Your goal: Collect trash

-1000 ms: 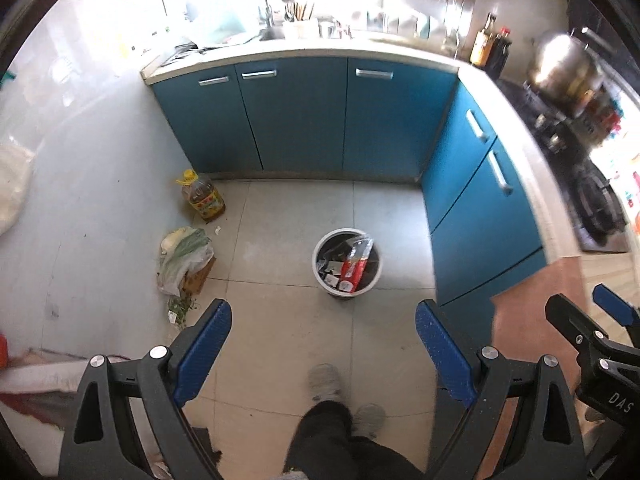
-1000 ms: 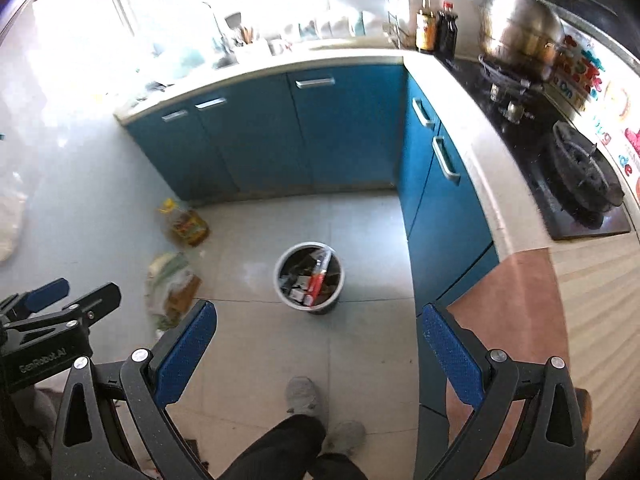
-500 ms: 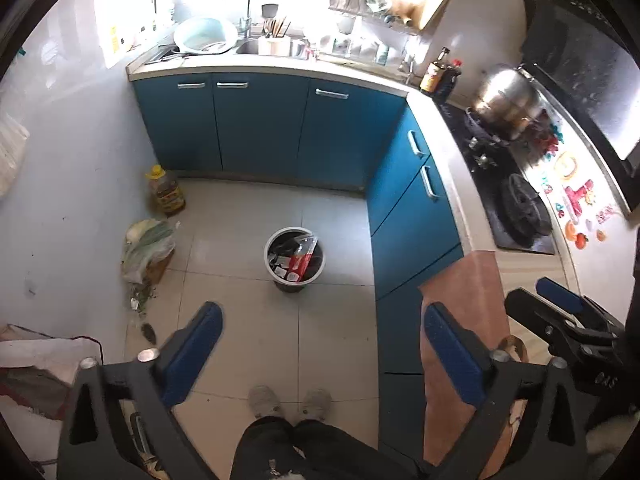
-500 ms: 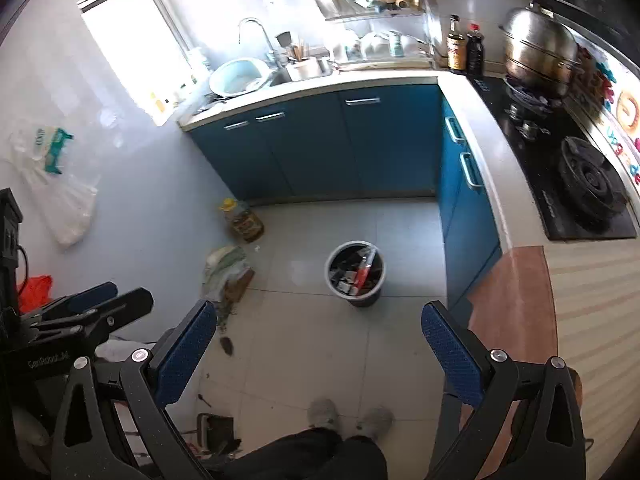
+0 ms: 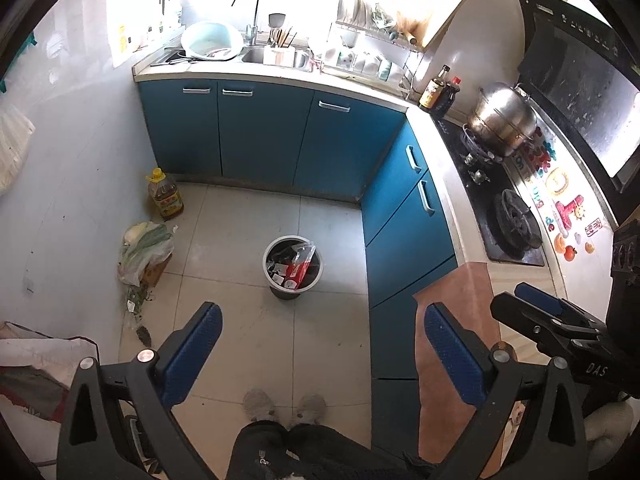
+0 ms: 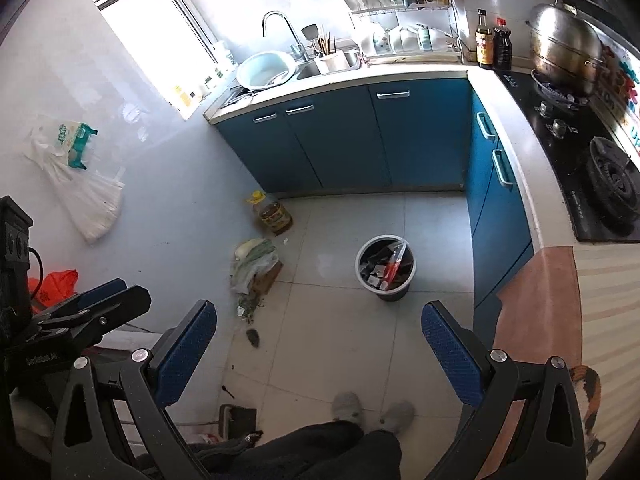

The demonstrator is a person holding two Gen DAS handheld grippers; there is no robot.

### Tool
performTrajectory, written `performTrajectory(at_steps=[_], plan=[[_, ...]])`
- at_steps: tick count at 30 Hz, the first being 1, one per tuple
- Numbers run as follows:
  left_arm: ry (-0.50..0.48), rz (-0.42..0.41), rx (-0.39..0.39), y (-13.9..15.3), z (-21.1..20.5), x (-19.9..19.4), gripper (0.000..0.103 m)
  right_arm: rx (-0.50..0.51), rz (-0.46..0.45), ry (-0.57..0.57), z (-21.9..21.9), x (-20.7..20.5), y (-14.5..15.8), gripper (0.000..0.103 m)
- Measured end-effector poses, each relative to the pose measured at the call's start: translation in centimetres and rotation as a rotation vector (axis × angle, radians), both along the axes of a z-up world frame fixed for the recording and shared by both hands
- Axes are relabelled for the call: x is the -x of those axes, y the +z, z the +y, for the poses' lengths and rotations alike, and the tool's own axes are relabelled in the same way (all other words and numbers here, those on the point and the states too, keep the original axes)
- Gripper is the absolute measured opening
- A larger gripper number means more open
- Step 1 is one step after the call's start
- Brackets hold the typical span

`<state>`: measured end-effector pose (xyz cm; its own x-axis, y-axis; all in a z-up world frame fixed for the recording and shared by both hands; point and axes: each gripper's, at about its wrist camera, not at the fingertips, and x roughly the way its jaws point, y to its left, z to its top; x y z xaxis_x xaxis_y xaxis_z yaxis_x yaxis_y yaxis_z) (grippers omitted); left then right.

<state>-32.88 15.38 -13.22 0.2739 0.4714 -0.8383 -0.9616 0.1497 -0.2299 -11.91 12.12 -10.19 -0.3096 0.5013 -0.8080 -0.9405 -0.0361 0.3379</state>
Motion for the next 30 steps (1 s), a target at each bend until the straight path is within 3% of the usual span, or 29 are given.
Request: performTrajectory(at_steps=[30], plan=[[-0.023, -0.016, 0.047, -1.2, 1.2, 0.5, 0.103, 0.061, 0.010, 0.007, 1.7, 0.7, -1.7, 0.103]])
